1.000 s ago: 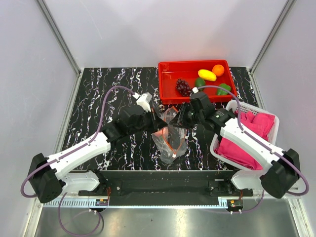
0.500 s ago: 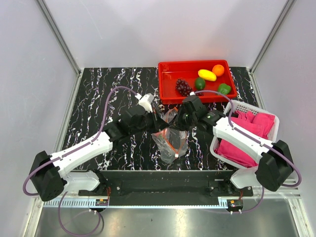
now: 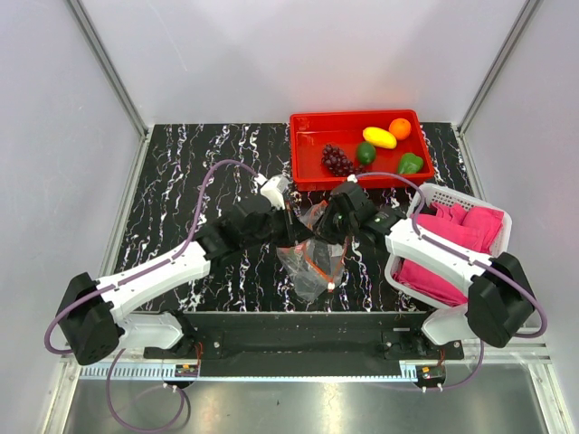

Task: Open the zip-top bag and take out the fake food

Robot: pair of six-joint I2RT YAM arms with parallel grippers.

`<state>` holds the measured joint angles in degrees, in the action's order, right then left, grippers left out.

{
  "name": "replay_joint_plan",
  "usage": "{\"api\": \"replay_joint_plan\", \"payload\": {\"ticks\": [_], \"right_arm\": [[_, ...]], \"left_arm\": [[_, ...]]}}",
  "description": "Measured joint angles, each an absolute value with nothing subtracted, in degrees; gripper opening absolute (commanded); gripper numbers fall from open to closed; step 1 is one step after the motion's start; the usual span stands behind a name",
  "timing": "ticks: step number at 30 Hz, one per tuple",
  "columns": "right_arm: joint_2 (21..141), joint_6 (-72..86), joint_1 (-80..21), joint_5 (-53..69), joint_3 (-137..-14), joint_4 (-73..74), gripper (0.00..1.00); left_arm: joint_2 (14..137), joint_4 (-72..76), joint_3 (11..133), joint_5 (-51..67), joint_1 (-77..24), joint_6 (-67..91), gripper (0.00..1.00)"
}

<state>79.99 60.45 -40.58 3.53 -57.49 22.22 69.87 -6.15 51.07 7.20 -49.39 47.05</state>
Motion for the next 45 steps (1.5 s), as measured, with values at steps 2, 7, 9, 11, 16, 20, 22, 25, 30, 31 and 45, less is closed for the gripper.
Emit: {"api": "replay_joint_plan", "payload": {"ticks": [2,7,9,11,16,20,22,25,30,31,45], "right_arm": [[80.03,59.86,-40.58,3.44,-55.20,20.25,0.21],[80.75,56.95,-40.69,3.57,-50.74,16.53,0.26],[81.67,55.53,-40.71,3.99,-50.54,14.83,0.30],[82.61,54.15,-40.73,4.27,-50.54,12.69,0.33],[84.14,51.33,-40.77,5.72,-50.54,9.69,0.36],[84.73,49.56,-40.77,6.52,-50.54,8.56,0.37],[85.01,48.77,-40.77,7.14,-50.54,8.16,0.39],[85.76,47.55,-40.77,8.29,-50.54,7.84,0.43],[86.72,45.69,-40.80,10.55,-50.54,6.90,0.52],[86.78,45.25,-40.80,10.90,-50.54,6.68,0.52],[88.77,41.76,-40.84,15.79,-50.54,3.88,0.61]], "left_arm": [[69.87,-6.07,51.07,7.33,-49.47,47.03,0.00],[69.87,-5.82,51.09,7.38,-49.58,47.09,0.00],[69.87,-5.82,51.09,7.38,-49.65,47.11,0.11],[69.89,-6.04,51.09,7.29,-49.71,47.11,0.33],[68.97,-9.28,51.29,4.80,-49.89,46.19,0.60],[62.87,-15.20,51.24,-0.69,-49.95,45.65,0.55],[58.74,-17.45,50.89,-3.88,-49.95,45.91,0.47],[53.21,-20.49,48.25,-9.08,-49.93,47.75,0.45],[50.83,-25.45,39.05,-15.94,-49.39,52.64,0.34],[51.83,-26.92,37.04,-16.95,-48.80,53.39,0.27],[67.42,-17.56,33.78,-11.00,-36.21,50.48,0.09]]}}
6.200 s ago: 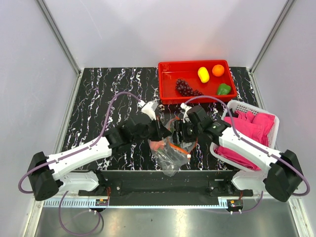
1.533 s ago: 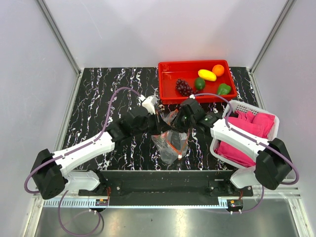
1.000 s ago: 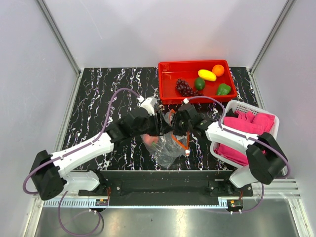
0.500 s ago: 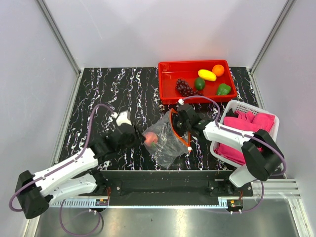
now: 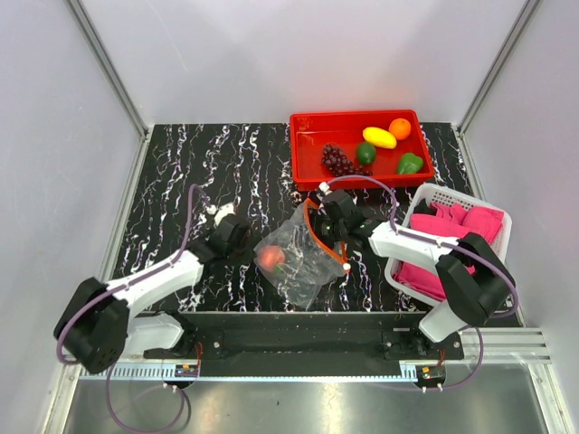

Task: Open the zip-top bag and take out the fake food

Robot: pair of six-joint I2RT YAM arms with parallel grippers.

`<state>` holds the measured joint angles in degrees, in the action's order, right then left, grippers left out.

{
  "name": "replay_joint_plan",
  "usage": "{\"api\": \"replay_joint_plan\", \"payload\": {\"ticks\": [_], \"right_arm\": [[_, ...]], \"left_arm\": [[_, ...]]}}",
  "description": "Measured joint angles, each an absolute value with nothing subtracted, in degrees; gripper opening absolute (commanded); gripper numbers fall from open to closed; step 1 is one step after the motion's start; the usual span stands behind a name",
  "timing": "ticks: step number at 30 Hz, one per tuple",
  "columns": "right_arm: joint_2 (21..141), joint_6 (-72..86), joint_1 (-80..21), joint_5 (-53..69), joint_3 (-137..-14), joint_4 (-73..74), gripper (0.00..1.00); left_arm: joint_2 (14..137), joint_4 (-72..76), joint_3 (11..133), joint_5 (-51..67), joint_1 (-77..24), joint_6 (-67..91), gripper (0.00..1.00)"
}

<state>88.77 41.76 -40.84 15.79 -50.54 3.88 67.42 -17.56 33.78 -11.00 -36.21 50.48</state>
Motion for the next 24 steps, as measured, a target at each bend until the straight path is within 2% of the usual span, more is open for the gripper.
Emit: {"api": "replay_joint_plan", "payload": {"ticks": [10,24], "right_arm": [[94.43,41.56,-40.84,19.64,-50.87,0.43,0.73],[98.17,44.40,-40.84,27.07,-48.42,-9.34,0.92]], "left_arm": [[73.52,-8.29,33.61,-3.31,-36.21,50.46,0.08],[80.05,-2.11,33.61,0.40,-37.58,51.09,0.08]]}}
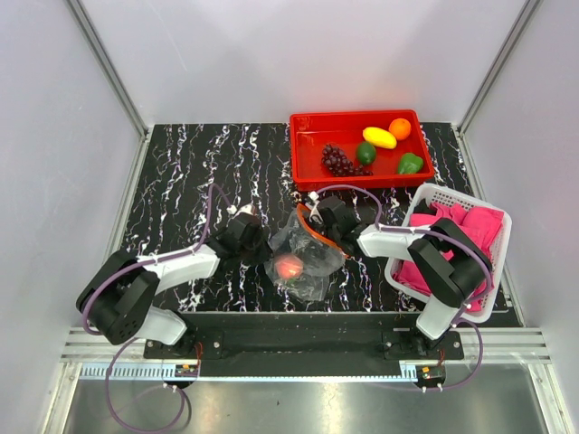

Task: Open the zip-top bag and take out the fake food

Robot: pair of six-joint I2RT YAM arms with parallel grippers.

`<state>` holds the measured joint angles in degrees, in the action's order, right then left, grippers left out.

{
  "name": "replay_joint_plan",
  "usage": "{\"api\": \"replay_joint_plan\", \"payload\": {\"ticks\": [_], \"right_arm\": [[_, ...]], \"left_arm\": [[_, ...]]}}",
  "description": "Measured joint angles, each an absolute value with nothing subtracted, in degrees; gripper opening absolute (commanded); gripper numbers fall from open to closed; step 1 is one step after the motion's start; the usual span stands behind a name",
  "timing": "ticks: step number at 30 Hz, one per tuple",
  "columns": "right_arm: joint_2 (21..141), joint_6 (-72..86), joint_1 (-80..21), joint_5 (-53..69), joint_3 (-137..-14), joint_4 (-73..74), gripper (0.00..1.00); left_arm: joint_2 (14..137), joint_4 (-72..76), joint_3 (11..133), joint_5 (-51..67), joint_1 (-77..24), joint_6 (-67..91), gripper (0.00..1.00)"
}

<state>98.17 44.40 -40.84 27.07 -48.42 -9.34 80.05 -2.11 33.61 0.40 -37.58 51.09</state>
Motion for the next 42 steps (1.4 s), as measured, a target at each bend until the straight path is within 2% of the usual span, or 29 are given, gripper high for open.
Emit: {"api": "replay_joint_plan", "payload": {"ticks": [6,14,17,18,21,23,24,25,29,31,36,42], "right_arm": [[97.89,42.78,-40.84,28.45,-46.76,-7.60,0.95],[97.32,40.47,-40.84,29.78,-46.63,-5.69,0.90],[97.78,40.71,-40.84,30.76,-46.52,-6.17,0.81],[97.86,40.77,-40.84,31.05,-46.52,-6.26,0.68],[97.91,40.97,-40.84,31.14,-46.46,-6.39,0.50],[97.86,41.08,-40.84,30.85,-46.48,-6.15,0.42],[97.76,41.04,-40.84,30.61,-46.57,-5.65,0.34],[97.60,40.75,-40.84,30.35,-46.74,-5.04,0.31],[96.57,39.07,-40.84,28.01,-49.89,-0.45,0.19],[95.66,37.87,-40.84,26.13,-51.96,1.93,0.18],[92.51,34.65,-40.84,20.91,-55.31,6.81,0.16],[91.83,31.00,-40.88,14.57,-58.67,12.40,0.16]], "left_arm": [[80.12,-1.54,33.61,0.69,-37.69,51.07,0.08],[80.12,-1.50,33.61,0.73,-37.87,51.09,0.08],[80.12,-1.50,33.61,0.71,-37.98,51.07,0.08],[80.12,-1.50,33.61,0.71,-38.02,51.07,0.08],[79.92,-1.58,33.61,0.69,-38.04,51.03,0.11],[79.15,-1.83,33.61,0.34,-38.13,50.72,0.16],[78.32,-2.17,33.61,0.14,-38.24,50.48,0.19],[77.19,-2.83,33.61,-0.01,-38.37,50.17,0.27],[69.78,-4.89,33.47,-0.23,-38.81,49.01,0.41],[64.45,-5.78,33.17,-0.16,-38.96,48.49,0.50],[52.69,-6.39,33.32,2.17,-39.44,46.94,0.63],[53.54,-6.52,38.37,4.36,-44.40,45.30,0.78]]}}
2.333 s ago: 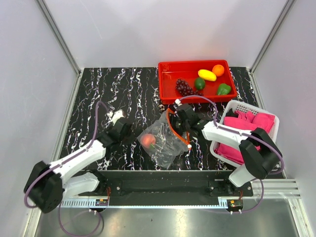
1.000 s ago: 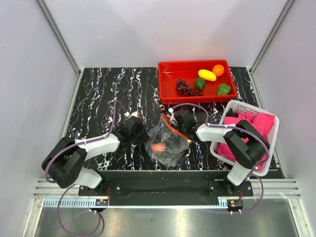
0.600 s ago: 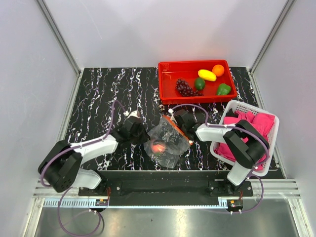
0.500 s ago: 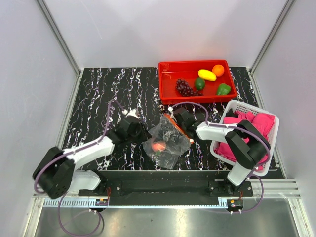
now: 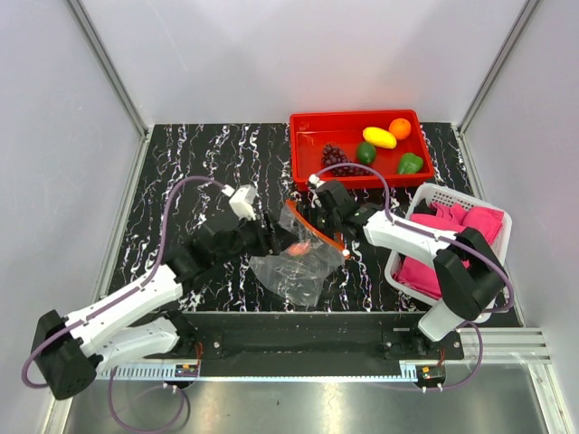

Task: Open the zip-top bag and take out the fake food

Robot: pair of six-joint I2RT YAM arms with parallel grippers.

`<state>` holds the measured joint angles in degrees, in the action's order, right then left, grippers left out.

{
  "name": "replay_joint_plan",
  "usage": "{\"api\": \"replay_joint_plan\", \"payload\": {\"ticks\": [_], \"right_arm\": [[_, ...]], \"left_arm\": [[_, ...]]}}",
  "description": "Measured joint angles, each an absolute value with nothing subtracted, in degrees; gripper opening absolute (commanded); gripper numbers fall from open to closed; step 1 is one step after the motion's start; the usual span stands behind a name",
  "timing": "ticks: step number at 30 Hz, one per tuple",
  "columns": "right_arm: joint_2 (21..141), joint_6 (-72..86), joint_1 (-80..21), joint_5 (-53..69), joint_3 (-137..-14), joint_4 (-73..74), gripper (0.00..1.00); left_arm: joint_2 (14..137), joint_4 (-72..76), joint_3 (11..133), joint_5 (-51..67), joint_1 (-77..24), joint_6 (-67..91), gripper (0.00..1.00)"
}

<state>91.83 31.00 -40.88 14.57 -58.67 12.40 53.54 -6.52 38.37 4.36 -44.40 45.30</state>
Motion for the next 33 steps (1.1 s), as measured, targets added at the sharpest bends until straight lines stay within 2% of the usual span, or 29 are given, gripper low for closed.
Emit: {"api": "replay_joint_plan", "payload": {"ticks": [4,12,16,19,20,23,26,27,29,33], "right_arm": [[90.80,29.63,-40.88,12.49,-59.64,14.94,0.16],[88.09,29.15,-40.88,11.11,-59.68,16.53,0.15],[87.85,29.17,-40.88,11.09,-59.68,16.60,0.15],[87.81,29.17,-40.88,10.63,-59.66,16.95,0.15],[87.74,29.17,-40.86,10.50,-59.66,17.06,0.15],[87.09,29.15,-40.88,9.98,-59.66,17.54,0.15],[86.08,29.06,-40.95,8.86,-59.66,17.89,0.15],[85.95,28.91,-40.97,8.36,-59.66,18.06,0.14],[85.89,28.69,-41.17,7.27,-59.83,18.44,0.13],[85.86,27.22,-41.32,5.39,-61.41,20.34,0.13]], "left_arm": [[57.36,-7.35,43.35,2.46,-47.97,45.39,0.81],[65.14,-12.12,51.44,-6.55,-51.13,47.33,0.80],[69.19,-14.22,54.28,-8.86,-51.46,47.97,0.72],[70.70,-14.57,55.16,-9.58,-51.62,48.23,0.59],[70.70,-14.57,55.16,-9.85,-51.70,48.36,0.45],[70.65,-14.55,55.40,-10.44,-52.10,48.42,0.24],[70.43,-13.80,55.46,-10.48,-52.34,48.49,0.14],[70.19,-13.69,55.46,-10.55,-52.56,48.34,0.07],[69.80,-13.63,55.46,-10.33,-52.58,48.23,0.00],[69.36,-13.21,55.46,-10.41,-52.64,47.97,0.00]]}}
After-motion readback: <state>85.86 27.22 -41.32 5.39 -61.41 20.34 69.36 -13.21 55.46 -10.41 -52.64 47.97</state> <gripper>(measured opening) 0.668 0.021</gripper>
